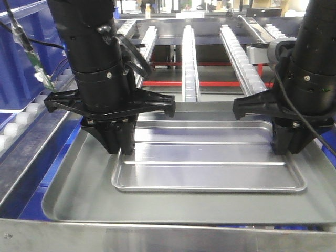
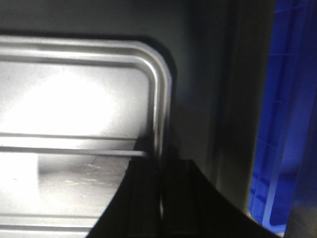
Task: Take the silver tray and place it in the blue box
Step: 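Lower both grippers onto opposite short edges of the silver tray and close, then lift the silver tray with both grippers up off the grey tray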
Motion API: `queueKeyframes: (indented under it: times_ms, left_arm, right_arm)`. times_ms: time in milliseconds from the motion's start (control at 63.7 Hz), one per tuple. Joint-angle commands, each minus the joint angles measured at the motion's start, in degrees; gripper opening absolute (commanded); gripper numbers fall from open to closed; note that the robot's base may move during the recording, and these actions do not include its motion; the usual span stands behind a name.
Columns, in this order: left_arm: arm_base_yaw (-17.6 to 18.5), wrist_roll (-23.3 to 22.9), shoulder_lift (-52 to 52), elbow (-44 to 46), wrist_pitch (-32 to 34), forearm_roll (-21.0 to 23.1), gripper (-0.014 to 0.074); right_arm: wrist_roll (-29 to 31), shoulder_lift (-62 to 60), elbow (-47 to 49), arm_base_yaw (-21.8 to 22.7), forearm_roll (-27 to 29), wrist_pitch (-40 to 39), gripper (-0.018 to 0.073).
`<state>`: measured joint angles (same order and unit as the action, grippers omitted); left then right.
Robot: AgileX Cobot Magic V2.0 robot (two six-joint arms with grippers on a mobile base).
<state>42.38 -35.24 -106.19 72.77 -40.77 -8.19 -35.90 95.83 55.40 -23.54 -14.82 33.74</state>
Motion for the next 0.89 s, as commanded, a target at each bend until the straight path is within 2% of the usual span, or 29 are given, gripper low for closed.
queueKeyframes:
  times_ms: [0, 188, 267, 440, 534, 597, 612, 879]
  left_arm:
    - [0.2, 0.0, 2.3, 1.3, -1.0, -0.6, -0.0097]
    - [0.2, -0.1, 4.5, 1.4, -4.6, -0.6, -0.0097]
    - [0.2, -1.6, 5.7, 1.8, -6.0, -1.4, -0.0097]
    - [1.0, -2.0, 7.4, 7.2, -12.7, -2.7, -0.0098]
    - [2.3, -2.2, 7.5, 11.1, -16.6, -5.0, -0.0098]
    - [3.3, -2.7, 7.8, 13.6, -19.2, -6.5, -0.0098]
    - [4.1, -2.7, 8.2, 15.6, -21.0, -7.0, -0.0098]
    - [5.0, -3.0, 12.8, 17.3, -23.2, -7.3, -0.0097]
  right_arm:
    - [0.4, -1.7, 1.1, 0.1, -1.2, -0.6, 0.0056]
    - [0.4, -6.1, 1.1, 0.1, -1.2, 1.8, 0.0056]
    - [0.4, -8.4, 1.2, 0.1, -1.2, 4.1, 0.0056]
    - [0.4, -14.0, 1.2, -0.8, -1.2, 8.3, 0.0056]
    - [0.4, -16.4, 1.7, -1.6, -1.2, 10.9, 0.0056]
    - [0.4, -18.0, 3.3, -2.4, -1.5, 13.8, 0.0056]
    - [0.4, -19.1, 5.5, -3.1, -1.9, 16.6, 0.0056]
    - [1.0, -22.0, 13.9, -4.6, -2.1, 23.2, 0.0056]
